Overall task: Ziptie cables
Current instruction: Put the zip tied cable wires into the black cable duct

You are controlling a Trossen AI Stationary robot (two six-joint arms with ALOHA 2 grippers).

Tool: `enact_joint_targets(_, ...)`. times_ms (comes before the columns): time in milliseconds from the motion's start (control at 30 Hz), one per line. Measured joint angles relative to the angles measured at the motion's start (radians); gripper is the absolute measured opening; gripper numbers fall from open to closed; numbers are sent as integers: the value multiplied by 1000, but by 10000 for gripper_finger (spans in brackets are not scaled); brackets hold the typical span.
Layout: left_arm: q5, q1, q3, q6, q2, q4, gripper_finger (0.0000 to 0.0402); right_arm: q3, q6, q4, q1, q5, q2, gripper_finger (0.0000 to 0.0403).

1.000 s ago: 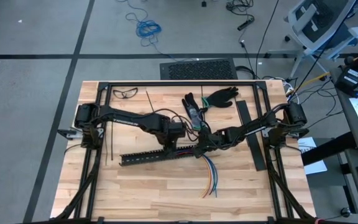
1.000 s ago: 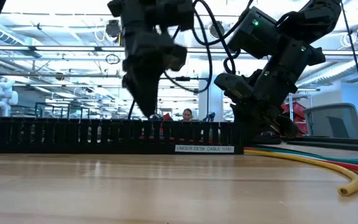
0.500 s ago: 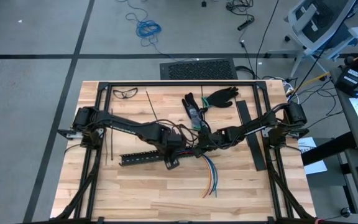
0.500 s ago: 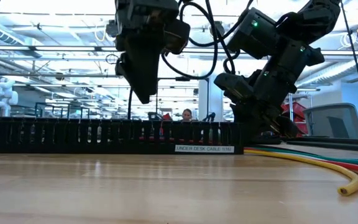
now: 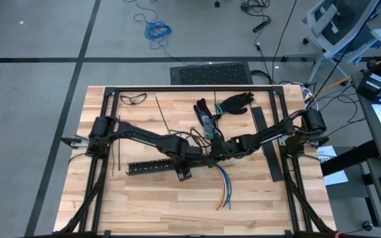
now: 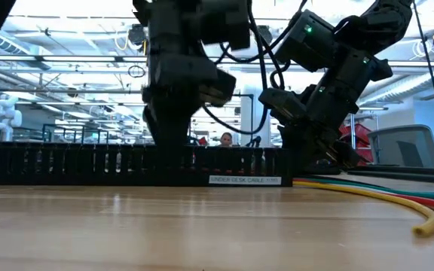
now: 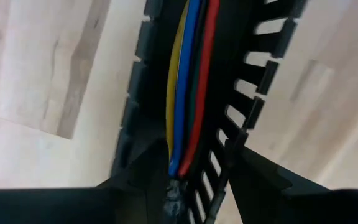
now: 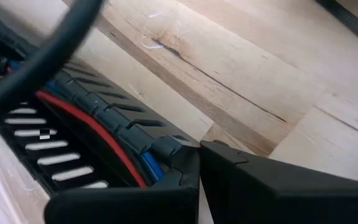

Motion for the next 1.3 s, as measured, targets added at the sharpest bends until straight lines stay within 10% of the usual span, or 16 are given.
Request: enact_joint_targets(1300, -31, 35, 10, -10, -79, -24, 146, -1, -37, 15, -16, -24, 1, 0)
